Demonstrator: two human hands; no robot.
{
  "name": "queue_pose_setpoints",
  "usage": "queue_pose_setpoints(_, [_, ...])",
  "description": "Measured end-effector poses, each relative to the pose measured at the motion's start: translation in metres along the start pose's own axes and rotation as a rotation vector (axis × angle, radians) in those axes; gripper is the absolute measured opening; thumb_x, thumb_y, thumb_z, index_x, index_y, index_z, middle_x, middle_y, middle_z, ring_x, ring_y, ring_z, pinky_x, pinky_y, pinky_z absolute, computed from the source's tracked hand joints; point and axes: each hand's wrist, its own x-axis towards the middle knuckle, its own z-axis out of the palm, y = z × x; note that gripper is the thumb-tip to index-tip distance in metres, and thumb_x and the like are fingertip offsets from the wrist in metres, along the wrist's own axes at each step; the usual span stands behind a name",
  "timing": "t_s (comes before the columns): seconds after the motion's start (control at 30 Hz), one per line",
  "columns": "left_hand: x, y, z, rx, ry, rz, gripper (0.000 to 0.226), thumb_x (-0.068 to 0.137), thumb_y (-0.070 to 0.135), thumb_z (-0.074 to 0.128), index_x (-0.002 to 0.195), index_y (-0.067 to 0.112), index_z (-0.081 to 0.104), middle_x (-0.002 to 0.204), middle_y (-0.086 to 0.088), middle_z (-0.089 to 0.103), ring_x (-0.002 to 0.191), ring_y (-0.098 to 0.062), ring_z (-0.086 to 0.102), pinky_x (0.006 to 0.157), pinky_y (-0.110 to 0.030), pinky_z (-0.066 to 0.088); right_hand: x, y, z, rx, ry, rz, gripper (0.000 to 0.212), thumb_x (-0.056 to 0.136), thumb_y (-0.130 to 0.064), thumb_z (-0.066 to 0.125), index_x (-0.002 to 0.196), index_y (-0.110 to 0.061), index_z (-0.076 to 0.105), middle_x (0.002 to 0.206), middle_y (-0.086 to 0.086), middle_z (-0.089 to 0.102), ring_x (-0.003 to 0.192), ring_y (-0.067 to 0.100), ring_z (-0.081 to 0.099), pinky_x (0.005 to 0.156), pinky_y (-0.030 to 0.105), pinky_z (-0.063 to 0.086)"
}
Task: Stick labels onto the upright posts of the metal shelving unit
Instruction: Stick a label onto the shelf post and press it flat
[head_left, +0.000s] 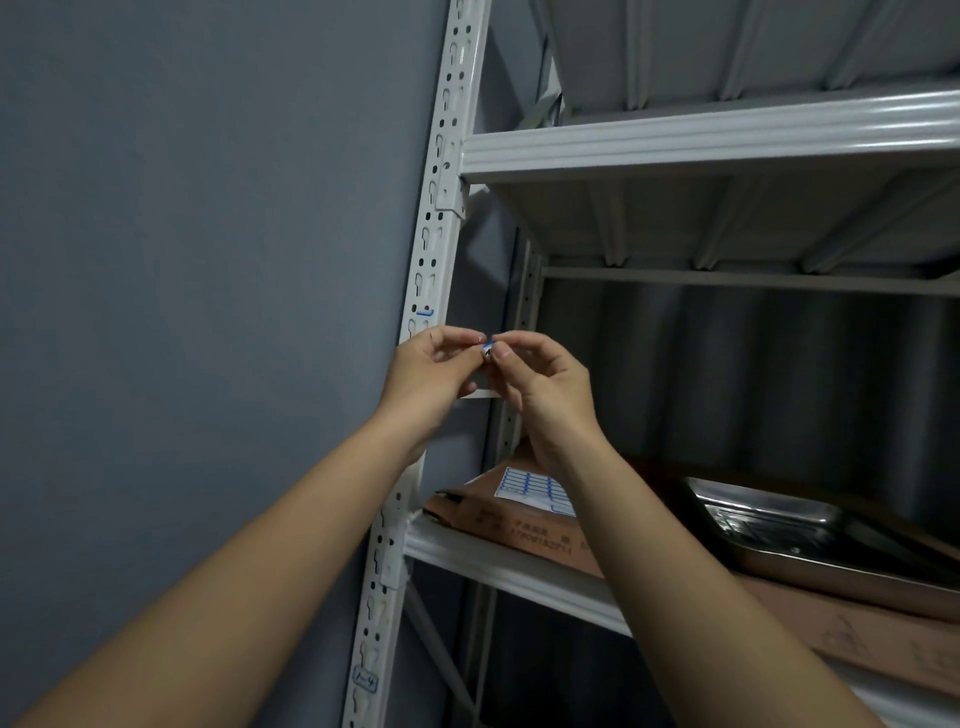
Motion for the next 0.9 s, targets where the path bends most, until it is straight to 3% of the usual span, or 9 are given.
queue_pose_setpoints(0.27, [-0.006,0.006,0.005,-0.106,0.006,-0.043,0.005,0.089,0.016,0.064,0.086,0.020,0.064,0.092,-0.002,0.070,0.088,-0.012,0.067,0.069,-0.020,0.052,-0.005,-0.003,0.003,0.049,0.091,0.023,0.021,0.088,-0.002,0.064,0.101,-0.016,0.057,0.085,0.009,0.070,0.085,0.017,0.069,0.084,0.031,0.057])
queue_pose_setpoints(0.37, [-0.010,0.007,0.005,-0.120,-0.002,-0.022,0.004,0.087,0.016,0.066,0.085,0.020,0.066,0.087,0.001,0.071,0.086,-0.011,0.068,0.067,-0.019,0.052,-0.006,-0.004,0.003,0.023,0.114,0.002,0.018,0.087,-0.002,0.066,0.102,-0.009,0.058,0.080,0.003,0.069,0.080,0.012,0.067,0.083,0.030,0.056])
queue_pose_setpoints(0.53, [-0.012,0.007,0.004,-0.066,0.048,0.051,0.011,0.086,0.009,0.066,0.089,0.019,0.065,0.086,0.002,0.070,0.077,-0.001,0.067,0.065,-0.013,0.051,-0.008,0.002,0.002,-0.179,0.148,-0.099,0.009,0.084,-0.010,0.070,0.093,-0.008,0.069,0.083,-0.001,0.070,0.076,0.004,0.065,0.075,0.021,0.056])
queue_pose_setpoints(0.7, [-0.011,0.002,0.004,-0.057,0.059,0.021,0.014,0.087,0.007,0.064,0.093,0.019,0.062,0.085,0.000,0.070,0.082,-0.008,0.066,0.066,-0.016,0.052,-0.009,0.010,0.000,-0.362,0.240,-0.219,0.007,0.083,-0.018,0.073,0.089,-0.014,0.075,0.084,-0.002,0.073,0.082,0.008,0.067,0.079,0.027,0.057])
queue_pose_setpoints(0.8, [-0.013,-0.001,0.007,-0.065,0.064,0.036,0.017,0.087,0.003,0.064,0.094,0.017,0.060,0.080,-0.002,0.069,0.075,-0.008,0.067,0.066,-0.015,0.054,-0.012,0.014,-0.004,-0.573,0.211,-0.370,0.012,0.086,-0.016,0.069,0.096,-0.014,0.076,0.090,-0.002,0.073,0.085,0.006,0.066,0.079,0.024,0.055])
queue_pose_setpoints(0.9, [-0.013,-0.004,0.010,-0.105,0.073,0.006,0.018,0.085,0.000,0.065,0.094,0.014,0.059,0.078,-0.004,0.070,0.069,-0.007,0.068,0.064,-0.015,0.053,-0.015,0.017,-0.010,-0.629,0.165,-0.411,0.015,0.086,-0.013,0.069,0.100,-0.013,0.076,0.092,0.000,0.073,0.085,0.006,0.066,0.079,0.022,0.054])
